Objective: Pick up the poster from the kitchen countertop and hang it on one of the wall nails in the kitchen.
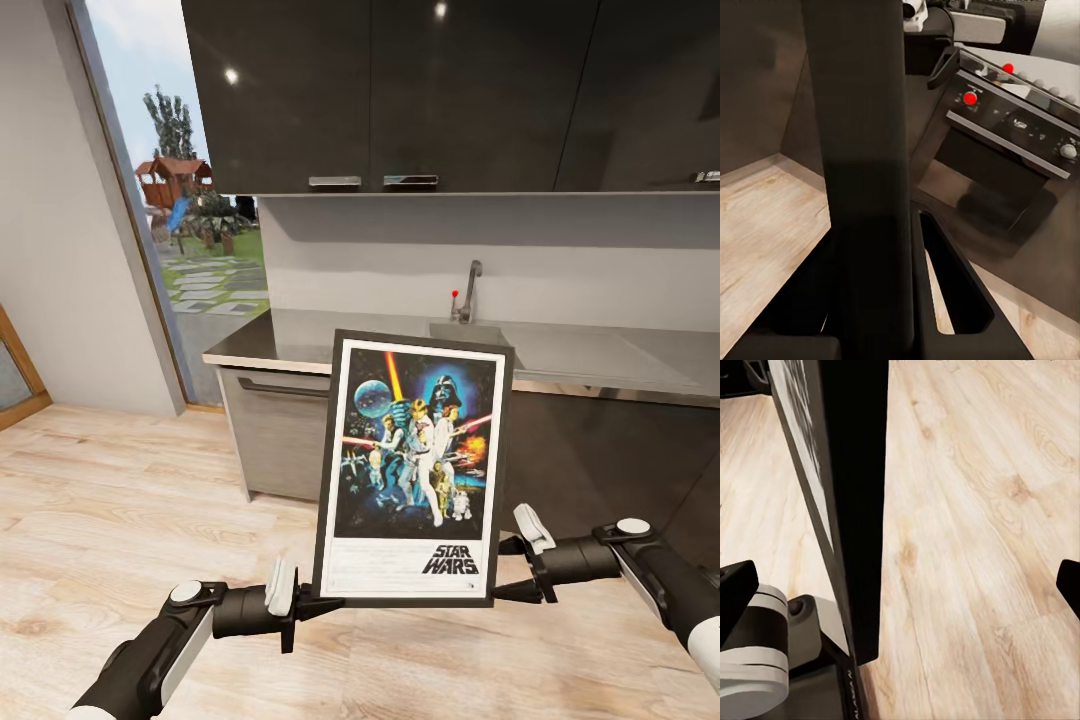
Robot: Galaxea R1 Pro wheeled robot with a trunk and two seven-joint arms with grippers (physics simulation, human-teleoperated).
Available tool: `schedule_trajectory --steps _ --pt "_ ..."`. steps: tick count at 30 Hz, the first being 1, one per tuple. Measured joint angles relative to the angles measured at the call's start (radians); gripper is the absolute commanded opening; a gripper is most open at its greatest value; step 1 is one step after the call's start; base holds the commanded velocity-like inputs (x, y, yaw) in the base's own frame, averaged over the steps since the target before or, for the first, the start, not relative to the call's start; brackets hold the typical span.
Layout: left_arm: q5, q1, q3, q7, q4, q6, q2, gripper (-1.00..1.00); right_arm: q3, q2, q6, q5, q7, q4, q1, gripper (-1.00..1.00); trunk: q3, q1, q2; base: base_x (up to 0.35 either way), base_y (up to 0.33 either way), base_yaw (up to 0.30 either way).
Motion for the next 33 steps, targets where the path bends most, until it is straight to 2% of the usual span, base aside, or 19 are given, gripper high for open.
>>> schedule_trajectory --steps 6,12,33 --pt "0.0 0.0 0.0 0.0 0.0 0.0 0.0 -1.0 0.0 0.021 -0.065 0.001 -0.001 0.001 0.006 1.0 0.0 0.0 0.0 0.0 0.0 0.0" --pt "0.0 0.0 0.0 0.0 0.0 0.0 0.0 -1.0 0.0 0.031 -0.121 0.002 -0.001 0.024 0.007 1.0 0.0 0.0 0.0 0.0 0.0 0.0" --pt "0.002 0.0 0.002 -0.017 -0.002 -0.001 0.002 -1.0 -0.002 0.033 -0.159 0.002 -0.003 0.045 0.007 1.0 0.0 0.0 0.0 0.0 0.0 0.0"
